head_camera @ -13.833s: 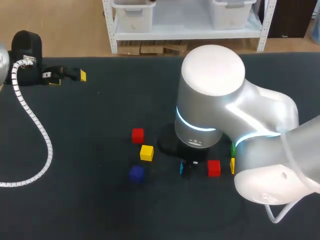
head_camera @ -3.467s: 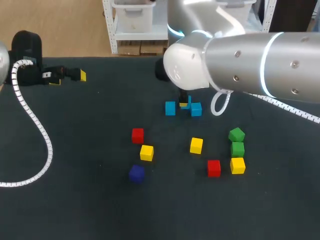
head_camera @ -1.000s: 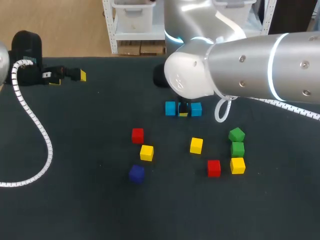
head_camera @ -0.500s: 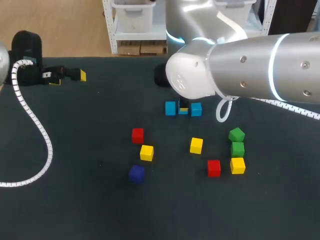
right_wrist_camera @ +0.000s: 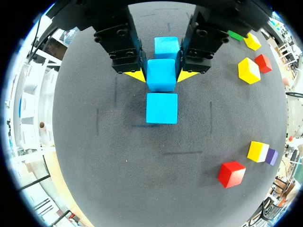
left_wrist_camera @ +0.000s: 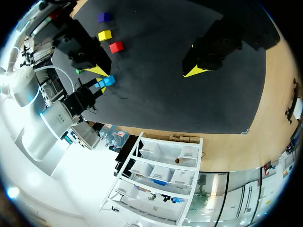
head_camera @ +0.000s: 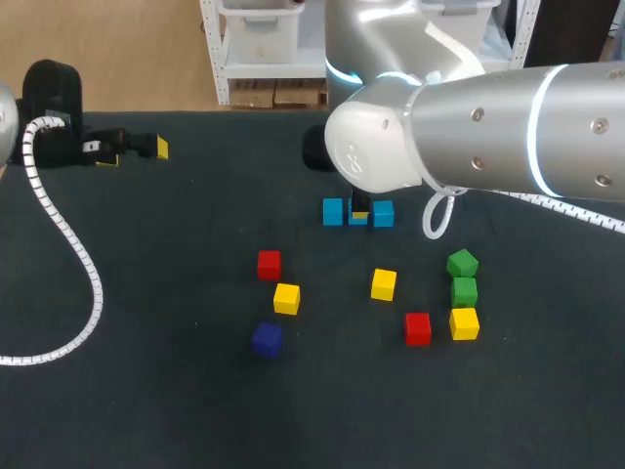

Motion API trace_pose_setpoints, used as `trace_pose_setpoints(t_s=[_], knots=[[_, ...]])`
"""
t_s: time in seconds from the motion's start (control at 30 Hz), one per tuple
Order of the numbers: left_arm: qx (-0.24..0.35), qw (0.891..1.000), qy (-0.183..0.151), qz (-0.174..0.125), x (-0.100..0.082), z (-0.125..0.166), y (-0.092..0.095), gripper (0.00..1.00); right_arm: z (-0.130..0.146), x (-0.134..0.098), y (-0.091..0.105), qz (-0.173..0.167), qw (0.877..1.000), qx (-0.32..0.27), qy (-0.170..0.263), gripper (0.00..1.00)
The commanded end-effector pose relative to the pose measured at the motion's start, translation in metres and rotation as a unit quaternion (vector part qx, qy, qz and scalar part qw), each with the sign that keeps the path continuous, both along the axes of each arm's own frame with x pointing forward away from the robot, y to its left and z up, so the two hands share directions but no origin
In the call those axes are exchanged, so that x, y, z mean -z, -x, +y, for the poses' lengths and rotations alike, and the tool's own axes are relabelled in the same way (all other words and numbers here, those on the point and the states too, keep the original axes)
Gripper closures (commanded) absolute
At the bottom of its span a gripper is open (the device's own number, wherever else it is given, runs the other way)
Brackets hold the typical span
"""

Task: Place the blue cubes, place green cubes on the blue cubes, place the yellow cubes on the green cubes, then place the red cubes on the yellow cubes, and place purple cube on the red cubes.

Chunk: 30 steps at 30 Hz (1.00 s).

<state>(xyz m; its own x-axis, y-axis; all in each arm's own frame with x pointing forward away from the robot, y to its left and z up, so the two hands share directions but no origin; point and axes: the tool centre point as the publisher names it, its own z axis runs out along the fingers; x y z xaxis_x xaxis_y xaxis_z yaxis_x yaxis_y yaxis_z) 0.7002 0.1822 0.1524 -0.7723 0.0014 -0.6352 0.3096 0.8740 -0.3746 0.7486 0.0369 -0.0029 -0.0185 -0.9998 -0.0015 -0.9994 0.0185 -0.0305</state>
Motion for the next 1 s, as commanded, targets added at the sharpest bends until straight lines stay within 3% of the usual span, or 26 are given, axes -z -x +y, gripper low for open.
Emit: trace_pose_setpoints(t_s=[0.03, 1.0], knots=[[0.003, 1.0, 0.005, -0.003, 0.0014, 0.0021, 0.0004, 0.0, -0.0012, 0.0013, 0.0022, 0.0, 1.0, -0.002, 0.001, 0.67], [0.003, 1.0, 0.005, -0.003, 0.0014, 0.0021, 0.0004, 0.0, 0.0027, 0.0018, 0.0011, -0.005, 1.0, 0.002, -0.003, 0.53]])
